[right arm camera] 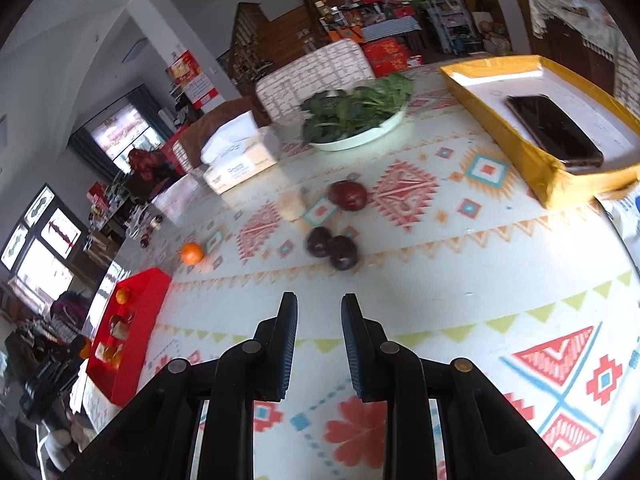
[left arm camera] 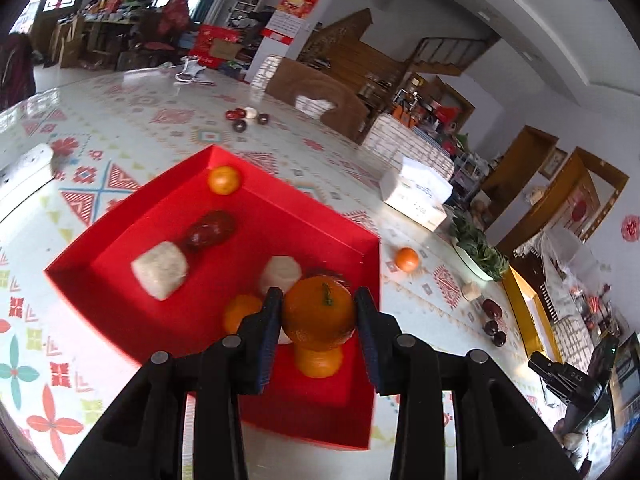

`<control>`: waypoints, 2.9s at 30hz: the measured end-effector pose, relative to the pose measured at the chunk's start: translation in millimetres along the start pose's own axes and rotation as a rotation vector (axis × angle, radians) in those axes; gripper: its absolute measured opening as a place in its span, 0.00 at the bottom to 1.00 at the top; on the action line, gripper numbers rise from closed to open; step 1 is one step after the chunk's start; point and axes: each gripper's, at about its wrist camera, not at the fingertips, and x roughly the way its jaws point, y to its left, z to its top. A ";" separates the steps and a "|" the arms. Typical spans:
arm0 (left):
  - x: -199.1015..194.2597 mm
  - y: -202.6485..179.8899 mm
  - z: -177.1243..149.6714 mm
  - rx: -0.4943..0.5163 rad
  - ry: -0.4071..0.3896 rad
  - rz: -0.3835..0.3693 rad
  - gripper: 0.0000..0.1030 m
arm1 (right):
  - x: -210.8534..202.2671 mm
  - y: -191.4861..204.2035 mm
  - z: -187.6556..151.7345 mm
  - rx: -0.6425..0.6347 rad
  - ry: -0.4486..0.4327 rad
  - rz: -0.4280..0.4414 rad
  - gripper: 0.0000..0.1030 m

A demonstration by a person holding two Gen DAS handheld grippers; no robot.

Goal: Organize fruits

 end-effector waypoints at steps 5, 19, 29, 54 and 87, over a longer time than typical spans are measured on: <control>-3.9 5.4 -3.1 -0.001 0.000 -0.009 0.34 | 8.8 25.3 2.3 0.025 0.038 0.154 0.25; -2.5 20.5 -4.8 -0.024 0.010 -0.022 0.34 | 35.0 65.7 6.5 0.180 0.154 0.500 0.25; 4.2 15.1 -6.8 -0.017 0.019 -0.037 0.34 | 43.8 3.8 45.9 0.041 0.075 -0.027 0.29; -2.8 19.9 -1.9 -0.018 -0.011 -0.036 0.34 | 39.3 4.2 40.3 -0.030 0.026 -0.103 0.19; -12.4 65.0 1.0 -0.083 -0.019 -0.063 0.40 | 131.1 184.9 -46.5 -0.411 0.269 0.002 0.44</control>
